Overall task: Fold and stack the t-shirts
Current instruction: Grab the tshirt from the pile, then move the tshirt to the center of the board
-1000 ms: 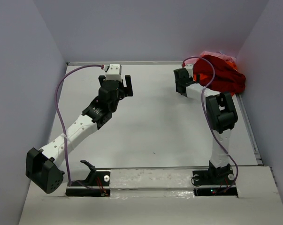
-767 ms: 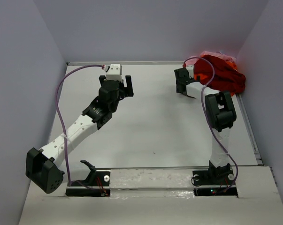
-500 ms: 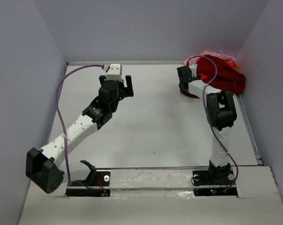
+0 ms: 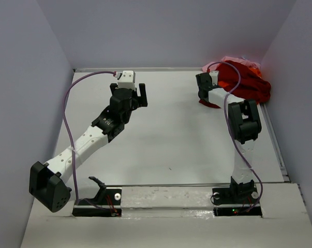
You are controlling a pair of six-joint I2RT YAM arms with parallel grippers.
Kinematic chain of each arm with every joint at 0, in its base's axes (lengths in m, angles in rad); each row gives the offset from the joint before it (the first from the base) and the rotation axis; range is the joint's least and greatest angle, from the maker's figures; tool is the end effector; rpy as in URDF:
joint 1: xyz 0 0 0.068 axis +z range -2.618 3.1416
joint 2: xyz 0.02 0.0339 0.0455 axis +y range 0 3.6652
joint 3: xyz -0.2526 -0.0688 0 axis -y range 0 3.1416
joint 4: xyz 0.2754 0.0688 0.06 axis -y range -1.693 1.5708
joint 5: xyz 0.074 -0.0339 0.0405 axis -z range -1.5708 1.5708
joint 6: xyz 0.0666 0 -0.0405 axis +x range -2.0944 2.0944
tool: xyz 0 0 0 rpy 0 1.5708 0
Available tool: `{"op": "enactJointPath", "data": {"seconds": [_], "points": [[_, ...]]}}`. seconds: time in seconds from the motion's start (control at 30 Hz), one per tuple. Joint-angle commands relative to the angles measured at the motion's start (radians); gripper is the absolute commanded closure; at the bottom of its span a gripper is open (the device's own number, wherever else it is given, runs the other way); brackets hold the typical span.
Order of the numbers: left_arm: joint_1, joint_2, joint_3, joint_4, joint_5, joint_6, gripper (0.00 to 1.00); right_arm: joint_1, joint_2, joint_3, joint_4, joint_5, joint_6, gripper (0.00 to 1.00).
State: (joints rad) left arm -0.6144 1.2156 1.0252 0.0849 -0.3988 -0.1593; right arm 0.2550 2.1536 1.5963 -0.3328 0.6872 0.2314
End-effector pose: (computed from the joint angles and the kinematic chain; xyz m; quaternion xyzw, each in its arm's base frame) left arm 0.2997 -0.1798 0.3429 0.0353 0.7398 -0.1110 0.6627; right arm 0.4978 0.0861 0.1321 0.1020 0.8888 -0.2325 0.3815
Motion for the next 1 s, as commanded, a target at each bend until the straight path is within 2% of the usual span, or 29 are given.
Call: {"op": "enactJointPath", "data": {"seconds": [0.0, 0.03, 0.1, 0.13, 0.37, 0.7, 0.97], "points": [[-0.004, -0.004, 0.016, 0.029, 0.002, 0.0, 0.09, -0.003, -0.009, 0.028, 0.001, 0.02, 0.011, 0.73], [-0.002, -0.004, 0.016, 0.029, 0.002, 0.0, 0.09, -0.003, -0.009, 0.03, 0.001, 0.023, 0.013, 0.75], [-0.004, -0.004, 0.016, 0.029, 0.003, 0.0, 0.09, -0.003, -0.009, 0.028, 0.001, 0.023, 0.013, 0.86], [-0.004, -0.004, 0.016, 0.029, 0.002, 0.001, 0.09, -0.003, -0.009, 0.03, 0.001, 0.025, 0.011, 0.99], [-0.002, -0.001, 0.018, 0.029, 0.002, 0.001, 0.09, -0.003, -0.084, -0.007, 0.003, -0.047, 0.011, 1.0], [-0.004, 0.013, 0.021, 0.027, 0.002, 0.001, 0.09, 0.208, -0.371, -0.05, 0.04, -0.169, -0.092, 1.0], [-0.004, 0.015, 0.018, 0.032, 0.006, 0.004, 0.09, 0.346, -0.622, -0.078, 0.051, -0.37, -0.118, 1.0]]}}
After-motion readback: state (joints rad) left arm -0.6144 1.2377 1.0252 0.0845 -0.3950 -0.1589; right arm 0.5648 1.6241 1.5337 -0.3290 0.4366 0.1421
